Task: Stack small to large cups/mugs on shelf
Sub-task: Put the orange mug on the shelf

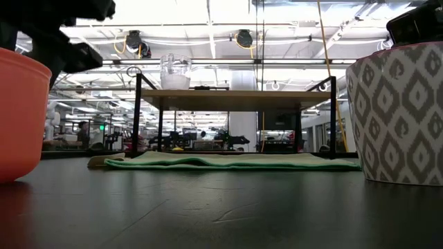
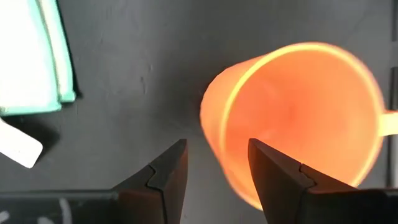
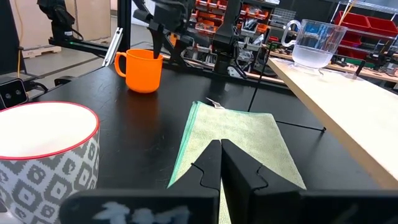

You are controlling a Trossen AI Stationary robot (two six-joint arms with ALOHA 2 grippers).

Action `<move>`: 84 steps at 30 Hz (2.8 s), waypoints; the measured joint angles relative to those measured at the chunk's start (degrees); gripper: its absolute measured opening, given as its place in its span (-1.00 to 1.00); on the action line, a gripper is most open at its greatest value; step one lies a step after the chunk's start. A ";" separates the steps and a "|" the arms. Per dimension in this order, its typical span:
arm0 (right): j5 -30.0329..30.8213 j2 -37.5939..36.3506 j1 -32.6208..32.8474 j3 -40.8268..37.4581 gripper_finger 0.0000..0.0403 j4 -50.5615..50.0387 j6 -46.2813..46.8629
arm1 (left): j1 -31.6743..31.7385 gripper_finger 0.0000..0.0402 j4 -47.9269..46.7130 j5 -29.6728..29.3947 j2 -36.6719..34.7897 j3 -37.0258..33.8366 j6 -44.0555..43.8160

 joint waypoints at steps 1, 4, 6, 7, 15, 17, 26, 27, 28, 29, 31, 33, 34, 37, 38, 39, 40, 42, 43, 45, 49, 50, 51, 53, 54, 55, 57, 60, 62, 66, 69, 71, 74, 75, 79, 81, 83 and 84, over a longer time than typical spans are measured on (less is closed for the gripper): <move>0.00 -0.01 0.01 0.02 -1.00 0.00 0.00 | 0.01 -0.15 -0.02 -0.08 0.00 -0.31 -0.28; 0.00 -0.01 0.01 0.02 -1.00 0.02 0.00 | 0.00 -0.15 0.04 -0.14 0.00 -0.67 -0.32; 0.00 -0.01 0.01 0.01 -1.00 0.01 0.00 | 0.00 -0.15 0.19 -0.15 0.00 -0.67 -0.32; 0.00 -0.01 -0.01 0.01 -1.00 0.02 0.00 | 0.00 -0.15 0.24 -0.16 0.00 -0.67 -0.32; 0.00 -0.01 0.01 0.02 -1.00 0.02 0.00 | 0.00 -0.30 0.28 -0.15 0.00 -0.67 0.39; 0.00 -0.01 0.00 0.02 -1.00 0.02 0.00 | 0.00 -0.43 0.33 -0.16 0.00 -0.67 0.56; 0.00 -0.01 -0.01 0.00 -1.00 0.02 0.00 | 0.00 -0.95 0.38 -1.56 0.00 -0.69 2.91; 0.00 -0.01 0.00 0.01 -1.00 0.02 0.00 | 0.00 -0.94 0.43 -1.72 0.00 -0.69 3.24; 0.00 -0.01 0.00 0.02 -1.00 0.02 0.00 | 0.00 -0.94 0.52 -1.75 0.00 -0.69 3.66; 0.00 0.00 0.00 0.02 -1.00 0.02 0.00 | 0.00 -0.94 0.84 -1.75 0.00 -0.69 4.20; 0.00 -0.01 0.01 0.01 -1.00 0.02 0.00 | 0.02 -0.96 2.15 -1.75 0.00 -0.69 5.41; 0.00 -0.01 0.00 0.02 -1.00 0.02 0.00 | 0.21 -0.97 2.93 -1.78 -0.11 -0.69 6.83; 0.00 0.01 0.01 0.02 -1.00 0.02 0.00 | 0.27 -0.97 3.06 -1.79 -0.30 -0.69 7.34; 0.00 0.00 0.00 0.02 -1.00 0.03 0.00 | 0.81 -0.97 3.29 -1.84 -1.20 -0.67 8.56; 0.00 -0.01 0.00 0.02 -1.00 0.02 0.00 | 1.07 -0.97 3.18 -1.84 -1.54 -0.67 8.73; 0.00 0.00 -0.01 0.00 -1.00 0.03 0.00 | 1.35 -0.97 3.04 -1.88 -1.94 -0.67 8.79; 0.00 -0.01 0.01 0.02 -1.00 0.02 0.00 | 1.61 -0.98 3.03 -2.05 -2.49 -0.67 9.06; 0.00 -0.01 0.00 0.00 -1.00 0.02 0.00 | 1.93 -0.98 3.17 -2.25 -3.58 -0.65 9.74; 0.00 0.00 0.00 0.02 -1.00 0.02 0.00 | 2.17 -0.98 3.21 -2.30 -3.97 -0.63 9.97; 0.00 -0.01 0.01 0.01 -1.00 0.02 0.00 | 2.50 -0.98 3.15 -2.53 -4.54 -0.64 10.51; 0.00 -0.01 -0.01 0.00 -1.00 0.02 0.00 | 2.77 -0.98 3.31 -2.93 -6.35 -0.64 12.11; 0.00 -0.01 0.01 0.02 -1.00 0.02 0.00 | 2.94 -0.98 3.23 -3.11 -6.87 -0.64 12.22; 0.00 -0.01 0.01 0.02 -1.00 0.02 -0.02 | 3.11 -0.98 3.18 -3.26 -7.55 -0.64 12.40; 0.00 0.00 0.01 0.00 -1.00 0.03 -0.04 | 3.33 -0.98 3.18 -3.62 -9.21 -0.64 12.88; 0.00 -0.01 0.01 0.01 -1.00 0.02 -0.10 | 3.43 -0.98 3.17 -3.75 -10.15 -0.64 13.21; 0.00 -0.01 0.00 0.02 -1.00 0.02 -0.15 | 3.61 -0.98 3.17 -3.98 -11.04 -0.64 13.34; 0.00 0.00 0.00 0.02 -1.00 0.02 -0.15 | 3.90 -0.98 3.11 -4.82 -12.80 -0.64 13.65; 0.00 0.01 -0.01 0.02 -1.00 0.02 -0.17 | 4.24 -0.98 3.05 -5.58 -15.38 -0.64 14.28; 0.00 -0.01 0.00 0.02 -1.00 0.02 -0.17 | 4.24 -0.98 3.06 -6.24 -16.56 -0.64 14.31; 0.00 0.00 0.01 0.00 -1.00 0.02 -0.20 | 4.24 -0.98 1.39 -7.27 -18.01 -0.64 15.11; 0.00 0.00 0.01 0.00 -1.00 0.02 -0.20 | 4.24 -0.98 0.73 -8.27 -19.41 -0.64 14.93; 0.00 -0.01 0.01 0.00 -1.00 0.02 -0.20 | 4.24 -0.98 0.12 -8.79 -20.09 -0.64 14.93; 0.00 -0.01 0.01 0.00 -1.00 0.02 -0.20 | 4.24 -0.98 -0.22 -9.40 -21.49 -0.64 14.70; 0.00 -0.01 -0.01 0.00 -1.00 0.02 -0.20 | 4.24 -0.98 0.41 -9.42 -21.87 -0.64 14.71; 0.00 0.00 0.01 0.01 -1.00 0.02 -0.15 | 3.91 -0.98 3.55 -8.56 -22.82 -0.62 16.21; 0.00 -0.01 0.01 0.01 -1.00 0.02 -0.12 | 3.87 -0.98 2.24 -8.93 -23.59 -0.62 16.20; 0.00 -0.01 0.01 0.00 -1.00 0.02 -0.13 | 3.91 -0.98 0.86 -10.07 -24.67 -0.62 16.14; 0.00 -0.01 0.01 0.00 -1.00 0.02 -0.15 | 3.88 -0.98 0.24 -10.94 -25.21 -0.62 15.99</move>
